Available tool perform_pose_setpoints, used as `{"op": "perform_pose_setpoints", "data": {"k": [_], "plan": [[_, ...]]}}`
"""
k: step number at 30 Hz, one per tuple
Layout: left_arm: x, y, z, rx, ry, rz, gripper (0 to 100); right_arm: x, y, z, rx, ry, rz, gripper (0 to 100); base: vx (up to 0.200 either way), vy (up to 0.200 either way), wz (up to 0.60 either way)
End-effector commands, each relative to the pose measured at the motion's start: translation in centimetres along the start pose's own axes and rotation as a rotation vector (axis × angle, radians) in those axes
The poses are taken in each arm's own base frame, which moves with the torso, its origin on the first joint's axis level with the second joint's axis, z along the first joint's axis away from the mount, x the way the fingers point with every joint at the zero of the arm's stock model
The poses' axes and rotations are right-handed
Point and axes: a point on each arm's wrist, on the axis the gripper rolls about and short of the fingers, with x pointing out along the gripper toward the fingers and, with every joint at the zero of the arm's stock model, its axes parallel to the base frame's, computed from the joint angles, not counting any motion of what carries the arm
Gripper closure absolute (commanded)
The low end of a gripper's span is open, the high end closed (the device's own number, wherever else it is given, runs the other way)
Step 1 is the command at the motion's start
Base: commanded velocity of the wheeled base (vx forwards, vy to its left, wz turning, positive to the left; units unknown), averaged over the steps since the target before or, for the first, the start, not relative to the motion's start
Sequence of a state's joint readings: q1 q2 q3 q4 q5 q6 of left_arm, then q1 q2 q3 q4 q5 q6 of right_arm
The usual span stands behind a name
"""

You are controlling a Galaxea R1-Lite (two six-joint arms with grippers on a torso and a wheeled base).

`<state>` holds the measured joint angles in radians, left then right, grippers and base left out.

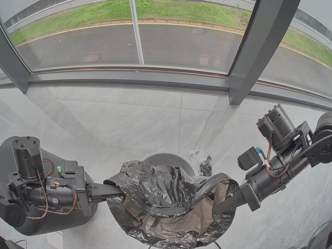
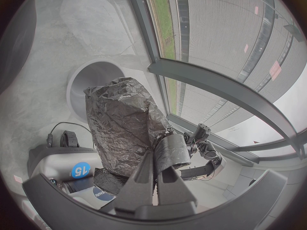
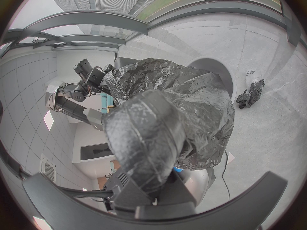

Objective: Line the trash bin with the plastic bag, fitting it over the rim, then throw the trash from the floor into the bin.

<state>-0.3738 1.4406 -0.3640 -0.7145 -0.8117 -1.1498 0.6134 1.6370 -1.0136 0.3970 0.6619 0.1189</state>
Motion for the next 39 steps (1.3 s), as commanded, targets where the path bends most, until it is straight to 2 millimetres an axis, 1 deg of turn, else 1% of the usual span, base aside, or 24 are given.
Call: {"op": "perform_pose_setpoints", "data": {"k": [1,6,12,14,16,18,20,23,28,29,34,39], "plan": [[1.2,1.7,2.0,-0.044,-0.02,0.035,100,2.3,-2.6,0.7,0.04,0.014,-0.013,100,0.0,0.0,0.0],[2.3,3.2,3.7,-0.047,-0.049,0.033,100,3.3,-4.6,1.7,0.046,-0.027,-0.026,100,0.0,0.0,0.0],[2.9,5.1,6.2,-0.052,-0.103,0.026,100,4.7,-7.4,2.8,0.056,-0.082,-0.048,100,0.0,0.0,0.0],[3.1,5.5,6.8,-0.053,-0.114,0.027,100,5.2,-8.2,3.0,0.061,-0.087,-0.053,100,0.0,0.0,0.0],[3.4,6.1,7.3,-0.061,-0.12,0.034,100,6.0,-8.9,3.1,0.064,-0.083,-0.055,100,0.0,0.0,0.0],[3.5,6.3,7.5,-0.064,-0.124,0.036,100,6.2,-9.1,3.2,0.062,-0.086,-0.055,100,0.0,0.0,0.0],[3.7,6.8,8.5,-0.069,-0.14,0.039,100,7.2,-9.9,3.5,0.05,-0.099,-0.056,100,0.0,0.0,0.0],[3.7,6.7,9.5,-0.06,-0.158,0.031,100,7.8,-10.5,3.9,0.031,-0.125,-0.058,100,0.0,0.0,0.0],[3.8,6.2,10.3,-0.036,-0.174,0.014,100,8.5,-10.6,4.7,0.052,-0.14,-0.077,100,0.0,0.0,0.0],[3.7,5.9,10.3,-0.031,-0.178,0.009,100,8.8,-10.1,4.8,0.059,-0.137,-0.07,100,0.0,0.0,0.0],[3.1,5.5,10.0,-0.027,-0.192,0.005,100,9.7,-8.8,4.9,0.029,-0.117,-0.048,100,0.0,0.0,0.0],[2.5,5.2,9.2,-0.034,-0.195,0.005,100,10.9,-8.0,5.8,0.039,-0.11,-0.028,100,0.0,0.0,0.0]]}}
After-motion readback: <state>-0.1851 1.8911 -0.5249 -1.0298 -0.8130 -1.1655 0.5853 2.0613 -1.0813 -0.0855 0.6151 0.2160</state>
